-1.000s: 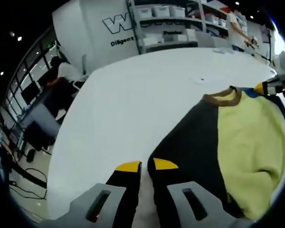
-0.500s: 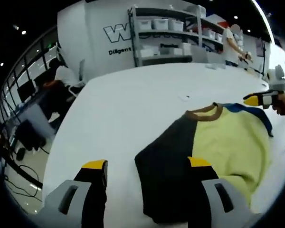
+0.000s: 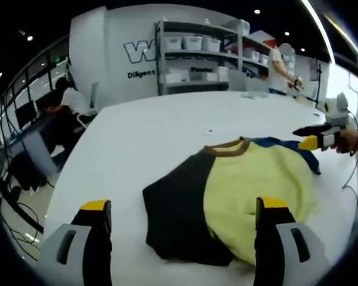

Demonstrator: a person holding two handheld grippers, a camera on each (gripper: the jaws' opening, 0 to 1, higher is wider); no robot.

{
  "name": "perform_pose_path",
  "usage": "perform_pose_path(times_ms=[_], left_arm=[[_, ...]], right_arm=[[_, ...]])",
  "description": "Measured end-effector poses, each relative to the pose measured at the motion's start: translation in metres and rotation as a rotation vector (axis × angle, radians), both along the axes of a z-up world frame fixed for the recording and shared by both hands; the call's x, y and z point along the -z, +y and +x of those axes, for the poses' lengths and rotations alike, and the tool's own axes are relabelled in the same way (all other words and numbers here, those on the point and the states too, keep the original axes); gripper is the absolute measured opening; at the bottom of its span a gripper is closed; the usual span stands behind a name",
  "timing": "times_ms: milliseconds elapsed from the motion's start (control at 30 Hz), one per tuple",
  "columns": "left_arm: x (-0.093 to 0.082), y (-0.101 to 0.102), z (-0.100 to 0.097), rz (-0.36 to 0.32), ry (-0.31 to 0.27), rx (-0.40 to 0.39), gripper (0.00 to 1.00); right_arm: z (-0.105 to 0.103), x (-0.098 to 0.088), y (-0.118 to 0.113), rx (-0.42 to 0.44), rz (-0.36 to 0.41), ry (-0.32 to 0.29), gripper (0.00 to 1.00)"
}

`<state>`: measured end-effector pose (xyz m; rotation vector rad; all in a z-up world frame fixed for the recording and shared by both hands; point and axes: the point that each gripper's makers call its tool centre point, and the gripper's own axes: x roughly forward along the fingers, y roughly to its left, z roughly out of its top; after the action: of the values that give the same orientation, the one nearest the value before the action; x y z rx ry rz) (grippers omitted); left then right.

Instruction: Fold the garment on the visible template until the final outline fits inside the template.

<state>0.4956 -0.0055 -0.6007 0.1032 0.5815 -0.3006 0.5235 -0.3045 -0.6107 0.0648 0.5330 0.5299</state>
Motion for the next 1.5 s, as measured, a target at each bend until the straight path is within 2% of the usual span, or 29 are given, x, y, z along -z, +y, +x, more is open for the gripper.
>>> perform_pose_path(times_ms=[67,367,500,567,667,800,900,967,1067,1300,1400,1500], left_arm=[[-0.001,-0.001,-0.003,-0.010,-0.023,-0.001,0.99],[0.006,0.004,-0.018,-0.019,0.003,-0.024,0.94],[0.017,0.009,-0.028,-0.045,0.056,-0.063,0.84],[0.023,0.011,-0.033,-0.090,0.096,-0.103,0.77],[0.030,0.012,-0.038,-0.134,0.124,-0.122,0.71],[0.039,0.012,-0.044,-0.133,0.150,-0.130,0.62],[0.042,0.009,-0.051,-0.178,0.158,-0.158,0.54],[0.046,0.004,-0.054,-0.205,0.167,-0.158,0.50],[0.055,0.000,-0.058,-0.220,0.207,-0.160,0.42],[0.062,-0.006,-0.058,-0.215,0.227,-0.149,0.29],[0.066,-0.010,-0.061,-0.189,0.230,-0.123,0.22],[0.066,-0.012,-0.060,-0.137,0.217,-0.091,0.17]], right_arm=[[-0.006,0.003,-0.001,-0.013,0.004,0.001,0.87],[-0.028,0.010,-0.009,-0.041,0.015,0.003,0.84],[-0.034,0.015,-0.017,-0.038,0.013,0.012,0.80],[-0.038,0.016,-0.020,-0.034,0.009,0.013,0.77],[-0.044,0.017,-0.024,-0.037,0.003,0.016,0.74],[-0.049,0.024,-0.034,-0.027,-0.013,0.029,0.66],[-0.060,0.025,-0.035,-0.015,0.014,0.050,0.60],[-0.066,0.029,-0.036,-0.022,-0.018,0.044,0.58],[-0.072,0.035,-0.038,-0.032,-0.027,0.052,0.50],[-0.074,0.040,-0.047,-0.010,-0.036,0.060,0.35],[-0.072,0.044,-0.056,0.001,-0.075,0.068,0.22],[-0.069,0.050,-0.070,0.041,-0.139,0.078,0.03]])
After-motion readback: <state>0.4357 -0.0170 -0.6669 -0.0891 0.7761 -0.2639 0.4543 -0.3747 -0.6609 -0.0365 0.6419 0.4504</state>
